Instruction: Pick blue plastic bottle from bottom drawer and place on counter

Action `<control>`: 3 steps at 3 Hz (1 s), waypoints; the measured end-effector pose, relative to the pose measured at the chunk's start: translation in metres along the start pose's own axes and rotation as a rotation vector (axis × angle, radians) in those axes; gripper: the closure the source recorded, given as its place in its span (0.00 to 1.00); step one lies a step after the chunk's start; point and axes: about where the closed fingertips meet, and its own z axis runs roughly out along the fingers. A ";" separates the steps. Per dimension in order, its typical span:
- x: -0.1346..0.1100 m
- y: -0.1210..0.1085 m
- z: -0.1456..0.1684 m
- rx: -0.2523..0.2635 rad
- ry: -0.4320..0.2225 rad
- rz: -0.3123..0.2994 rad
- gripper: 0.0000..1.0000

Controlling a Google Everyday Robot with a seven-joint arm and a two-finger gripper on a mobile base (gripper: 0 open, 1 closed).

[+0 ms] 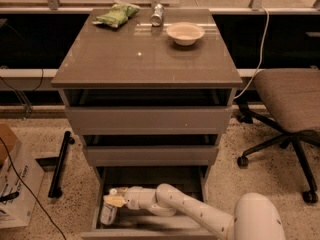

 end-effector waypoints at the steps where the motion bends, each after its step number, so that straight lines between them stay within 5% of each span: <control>1: -0.026 0.018 -0.031 0.029 -0.044 -0.044 1.00; 3: -0.091 0.072 -0.145 0.121 -0.043 -0.132 1.00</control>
Offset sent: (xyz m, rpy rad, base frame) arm -0.0232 -0.1249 0.1644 -0.0722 -0.2102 -0.1001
